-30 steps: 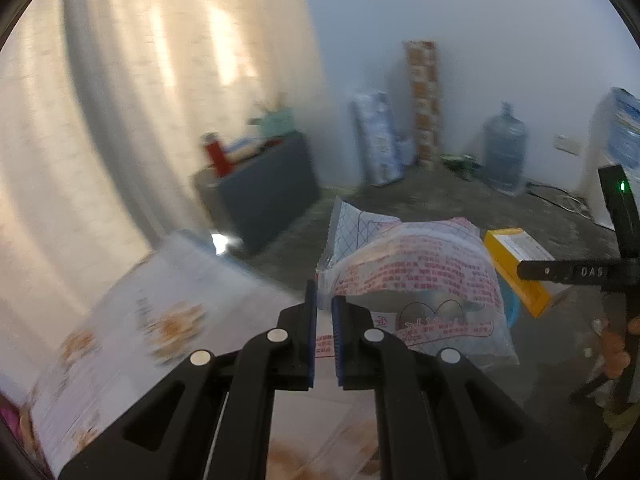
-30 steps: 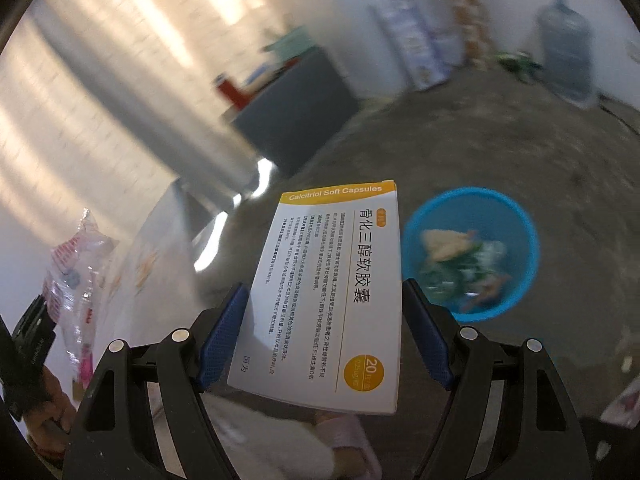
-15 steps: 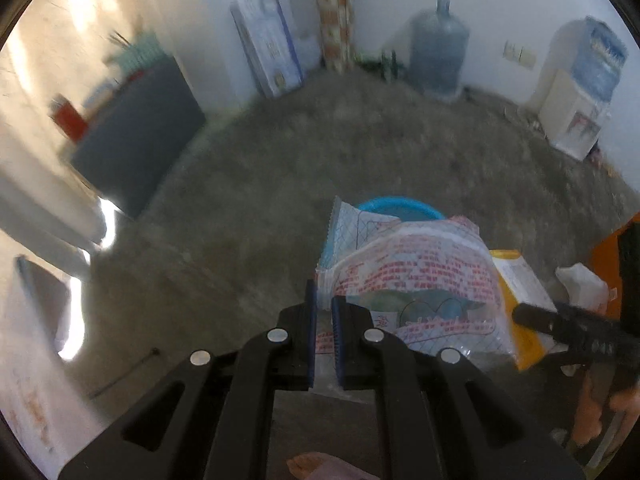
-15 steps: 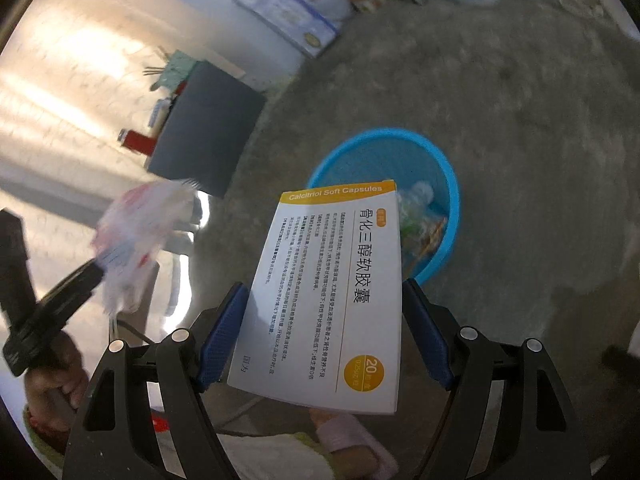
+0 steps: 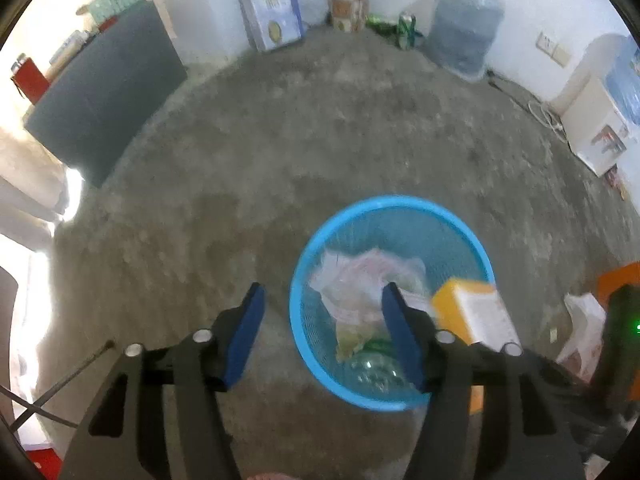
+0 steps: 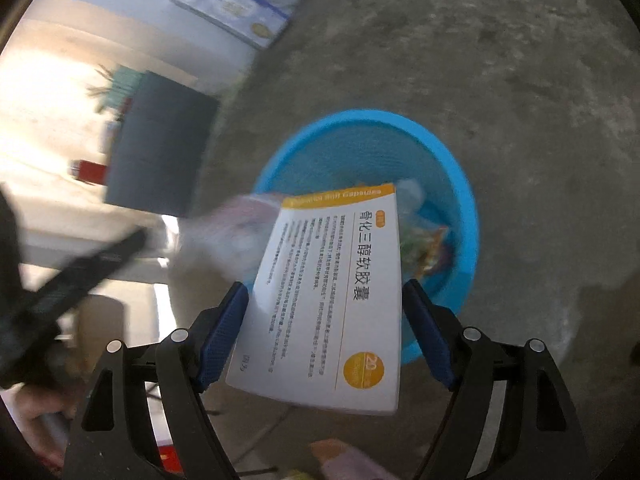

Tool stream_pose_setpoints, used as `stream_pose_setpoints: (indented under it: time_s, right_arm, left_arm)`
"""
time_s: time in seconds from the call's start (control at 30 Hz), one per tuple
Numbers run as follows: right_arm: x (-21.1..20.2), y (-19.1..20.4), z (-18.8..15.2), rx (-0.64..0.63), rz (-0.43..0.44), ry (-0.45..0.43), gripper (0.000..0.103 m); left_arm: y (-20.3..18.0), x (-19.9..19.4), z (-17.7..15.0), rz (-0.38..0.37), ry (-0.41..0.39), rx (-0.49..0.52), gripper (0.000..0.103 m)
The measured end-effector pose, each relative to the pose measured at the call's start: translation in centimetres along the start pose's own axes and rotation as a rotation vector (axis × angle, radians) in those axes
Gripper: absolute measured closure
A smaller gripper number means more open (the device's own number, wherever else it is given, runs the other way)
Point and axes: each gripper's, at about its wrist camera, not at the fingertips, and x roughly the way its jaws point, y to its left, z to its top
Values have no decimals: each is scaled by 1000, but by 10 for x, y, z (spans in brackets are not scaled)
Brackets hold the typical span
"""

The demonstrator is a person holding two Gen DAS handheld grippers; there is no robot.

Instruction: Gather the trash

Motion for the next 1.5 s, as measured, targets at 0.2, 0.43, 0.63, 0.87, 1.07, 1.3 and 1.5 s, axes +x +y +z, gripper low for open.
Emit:
stream_pose_setpoints:
  time_s: [0.2, 0.43, 0.63, 0.87, 1.07, 1.3, 1.5]
  right_arm:
    - [10, -12, -2, -20, -69, -1, 27]
    - [-20, -10, -8, -45, -77, -66, 26]
    - [-67, 4, -24, -113, -62, -132, 26]
    - [-148, 48, -67, -306, -45, -236, 21]
    - [-208, 107, -135, -573, -65, -348, 8]
    - [-237, 155, -202, -786, -105, -415, 8]
    - [-243, 175, -251, -889, -160, -478, 8]
  left_arm:
    - [11, -20, 8, -26, -59, -21, 34]
    - [13, -66, 4, -42, -126, -22, 33]
    - [16, -141, -14, -103, -218, -18, 32]
    - [40, -257, -86, -169, -363, -53, 17]
    - [73, -316, -188, -146, -408, -180, 7]
    - [93, -355, -303, 30, -515, -378, 6]
    - [87, -362, -355, 144, -541, -466, 6]
